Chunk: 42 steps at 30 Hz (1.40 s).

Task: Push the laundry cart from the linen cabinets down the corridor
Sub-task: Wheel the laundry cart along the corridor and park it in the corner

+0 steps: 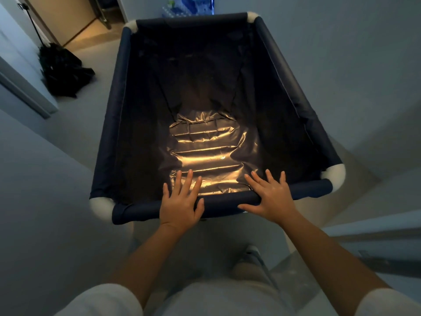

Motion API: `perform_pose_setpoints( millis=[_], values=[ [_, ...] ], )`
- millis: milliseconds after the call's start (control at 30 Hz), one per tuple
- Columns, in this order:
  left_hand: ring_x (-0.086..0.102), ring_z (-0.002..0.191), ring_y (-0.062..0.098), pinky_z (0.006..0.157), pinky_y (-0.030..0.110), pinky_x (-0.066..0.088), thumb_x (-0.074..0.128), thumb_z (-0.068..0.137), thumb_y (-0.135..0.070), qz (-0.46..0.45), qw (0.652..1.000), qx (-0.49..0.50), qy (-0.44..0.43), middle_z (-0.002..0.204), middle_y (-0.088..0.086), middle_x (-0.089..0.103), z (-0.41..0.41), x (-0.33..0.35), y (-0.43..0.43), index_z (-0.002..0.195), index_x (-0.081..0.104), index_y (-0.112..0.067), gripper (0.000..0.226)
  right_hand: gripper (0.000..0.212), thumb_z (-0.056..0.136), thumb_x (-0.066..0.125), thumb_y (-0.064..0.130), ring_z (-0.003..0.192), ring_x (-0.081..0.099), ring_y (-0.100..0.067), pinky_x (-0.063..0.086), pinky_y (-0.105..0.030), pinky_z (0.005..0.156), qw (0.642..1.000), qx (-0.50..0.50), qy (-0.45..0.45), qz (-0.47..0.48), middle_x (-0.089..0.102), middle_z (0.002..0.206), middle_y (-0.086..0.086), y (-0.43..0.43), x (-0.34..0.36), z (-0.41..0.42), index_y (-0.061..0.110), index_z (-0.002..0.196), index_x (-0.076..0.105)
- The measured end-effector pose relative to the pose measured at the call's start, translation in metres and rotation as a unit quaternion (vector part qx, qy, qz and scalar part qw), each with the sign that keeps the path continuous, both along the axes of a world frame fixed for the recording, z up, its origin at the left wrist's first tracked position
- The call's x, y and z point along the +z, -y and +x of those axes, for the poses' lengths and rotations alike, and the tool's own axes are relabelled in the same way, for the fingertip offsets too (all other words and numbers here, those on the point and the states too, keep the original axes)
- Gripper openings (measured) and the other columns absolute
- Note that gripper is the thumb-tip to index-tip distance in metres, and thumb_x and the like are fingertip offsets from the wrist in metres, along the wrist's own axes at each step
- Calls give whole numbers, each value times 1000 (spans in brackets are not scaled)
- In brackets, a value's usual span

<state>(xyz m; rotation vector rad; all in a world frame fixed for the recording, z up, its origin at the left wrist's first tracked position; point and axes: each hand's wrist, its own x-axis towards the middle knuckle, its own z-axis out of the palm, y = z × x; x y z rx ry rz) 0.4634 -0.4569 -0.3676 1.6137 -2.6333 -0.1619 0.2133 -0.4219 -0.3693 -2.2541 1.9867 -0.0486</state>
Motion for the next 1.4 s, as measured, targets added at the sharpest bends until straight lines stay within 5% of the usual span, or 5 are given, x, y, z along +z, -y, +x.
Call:
perform_pose_setpoints(
  millis=[467,767,1067,1400],
  values=[
    [40,127,42,94,62,38,30,87,-36,-4,999,-51,14,138,16,46,81,8,109,130,50,-12,53,85,69,47,75,120,48,-44,27,-69,97,998,-55,-16,-20,56,130,-10,78,-2,92,16,131,51],
    [37,130,39,98,61,35,30,89,-35,-5,997,-70,16,140,15,45,74,9,211,132,48,-13,52,86,70,49,73,126,42,-43,21,-67,102,996,-85,-22,-8,52,135,-10,175,1,88,15,134,47],
    [39,128,41,94,61,38,28,88,-34,-3,994,-101,39,138,15,47,65,8,302,130,50,-11,53,83,65,60,70,111,55,-45,34,-69,91,994,-100,-28,-33,62,122,-14,257,3,84,9,122,59],
    [43,125,42,91,60,41,27,87,-34,-14,989,-141,46,136,16,49,74,9,424,129,51,-11,53,95,70,20,80,128,40,-41,20,-65,104,989,-139,-37,16,48,139,-10,366,-1,96,16,135,44]
  ],
)
